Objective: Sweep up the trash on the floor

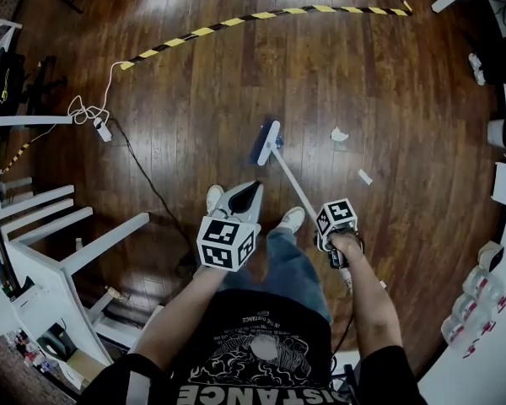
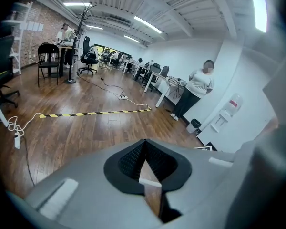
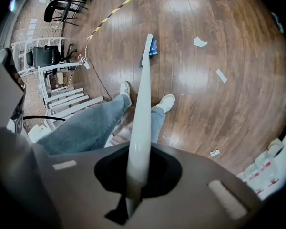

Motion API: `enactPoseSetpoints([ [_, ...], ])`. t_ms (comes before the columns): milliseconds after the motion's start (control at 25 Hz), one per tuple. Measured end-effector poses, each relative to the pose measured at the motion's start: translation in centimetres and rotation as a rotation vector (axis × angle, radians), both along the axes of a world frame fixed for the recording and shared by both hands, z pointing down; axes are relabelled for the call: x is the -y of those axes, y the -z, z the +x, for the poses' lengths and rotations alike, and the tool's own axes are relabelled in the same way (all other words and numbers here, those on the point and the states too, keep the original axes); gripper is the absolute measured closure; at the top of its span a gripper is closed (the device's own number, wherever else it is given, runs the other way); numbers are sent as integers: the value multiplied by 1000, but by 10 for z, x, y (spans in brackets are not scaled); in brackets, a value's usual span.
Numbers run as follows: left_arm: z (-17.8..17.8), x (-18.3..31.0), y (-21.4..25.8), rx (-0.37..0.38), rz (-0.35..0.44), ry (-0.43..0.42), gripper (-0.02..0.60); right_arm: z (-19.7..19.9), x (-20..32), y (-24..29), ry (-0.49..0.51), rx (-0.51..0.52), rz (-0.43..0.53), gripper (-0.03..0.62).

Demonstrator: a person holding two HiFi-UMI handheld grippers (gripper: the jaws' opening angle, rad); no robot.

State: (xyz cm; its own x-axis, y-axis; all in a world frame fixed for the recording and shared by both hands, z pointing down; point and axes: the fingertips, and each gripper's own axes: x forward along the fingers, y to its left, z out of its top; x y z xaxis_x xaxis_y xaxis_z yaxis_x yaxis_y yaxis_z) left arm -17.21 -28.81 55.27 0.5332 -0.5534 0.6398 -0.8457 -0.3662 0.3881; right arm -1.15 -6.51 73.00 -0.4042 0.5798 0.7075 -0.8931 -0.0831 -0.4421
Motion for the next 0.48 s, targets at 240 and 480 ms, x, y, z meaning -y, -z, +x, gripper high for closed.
enactPoseSetpoints([
  [240, 40, -4, 0, -9, -5, -33, 577, 51, -3, 0, -20, -20, 13, 593],
  [480, 72, -11, 2, -2, 2, -70, 577, 101, -8, 1, -67, -45, 21, 593],
])
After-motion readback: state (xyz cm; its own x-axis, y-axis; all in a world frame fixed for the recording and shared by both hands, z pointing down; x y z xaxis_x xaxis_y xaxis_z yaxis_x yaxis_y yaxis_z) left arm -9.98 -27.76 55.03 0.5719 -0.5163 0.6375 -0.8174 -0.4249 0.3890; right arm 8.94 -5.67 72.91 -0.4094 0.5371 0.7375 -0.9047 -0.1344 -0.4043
